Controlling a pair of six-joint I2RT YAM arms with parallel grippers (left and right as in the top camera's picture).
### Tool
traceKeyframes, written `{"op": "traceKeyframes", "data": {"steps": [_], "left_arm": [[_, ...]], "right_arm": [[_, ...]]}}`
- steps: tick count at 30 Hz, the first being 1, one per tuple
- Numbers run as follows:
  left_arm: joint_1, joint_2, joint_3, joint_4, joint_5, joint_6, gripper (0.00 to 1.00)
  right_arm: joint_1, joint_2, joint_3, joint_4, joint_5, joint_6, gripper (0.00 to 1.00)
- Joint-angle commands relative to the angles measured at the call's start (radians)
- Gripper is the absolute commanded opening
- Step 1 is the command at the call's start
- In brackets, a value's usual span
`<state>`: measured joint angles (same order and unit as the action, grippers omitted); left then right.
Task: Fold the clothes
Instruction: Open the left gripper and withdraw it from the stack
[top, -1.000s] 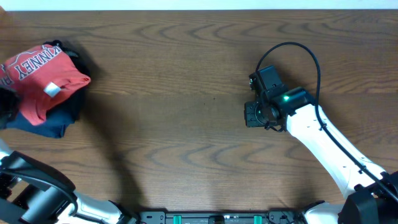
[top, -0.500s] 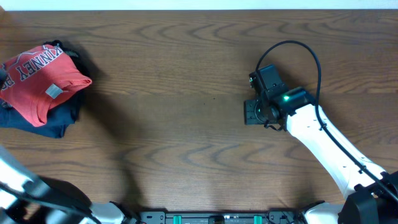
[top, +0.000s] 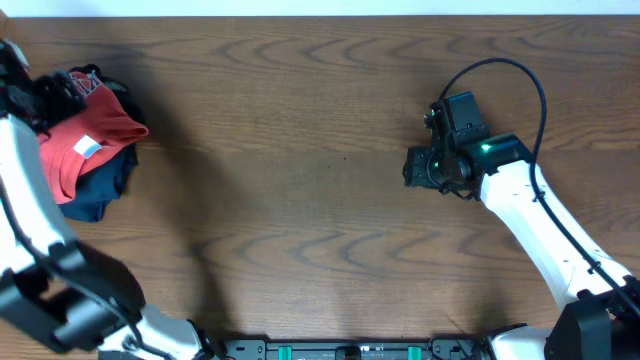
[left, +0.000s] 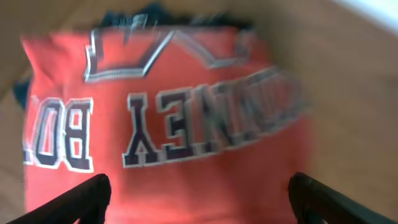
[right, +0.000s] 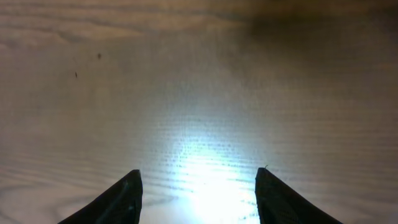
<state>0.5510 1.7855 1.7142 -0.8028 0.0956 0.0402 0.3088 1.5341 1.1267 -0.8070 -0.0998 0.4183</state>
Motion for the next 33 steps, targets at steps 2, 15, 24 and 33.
{"op": "traceKeyframes", "data": {"steps": [2,15,24,33], "left_arm": [[0.026,0.114,-0.005,-0.027,-0.119,0.030,1.00],[0.010,0.103,0.000,-0.041,-0.111,-0.008,0.98],[-0.195,-0.181,-0.001,-0.045,-0.025,0.013,0.98],[-0.467,-0.187,-0.002,-0.272,-0.028,0.045,0.98]], "right_arm": [[-0.005,-0.003,0.008,-0.043,-0.017,0.014,0.58],[-0.016,-0.005,0.011,-0.071,-0.013,0.014,0.79],[-0.168,-0.020,0.052,0.031,-0.013,0.000,0.99],[-0.332,-0.021,0.052,0.215,-0.014,-0.203,0.99]]}}
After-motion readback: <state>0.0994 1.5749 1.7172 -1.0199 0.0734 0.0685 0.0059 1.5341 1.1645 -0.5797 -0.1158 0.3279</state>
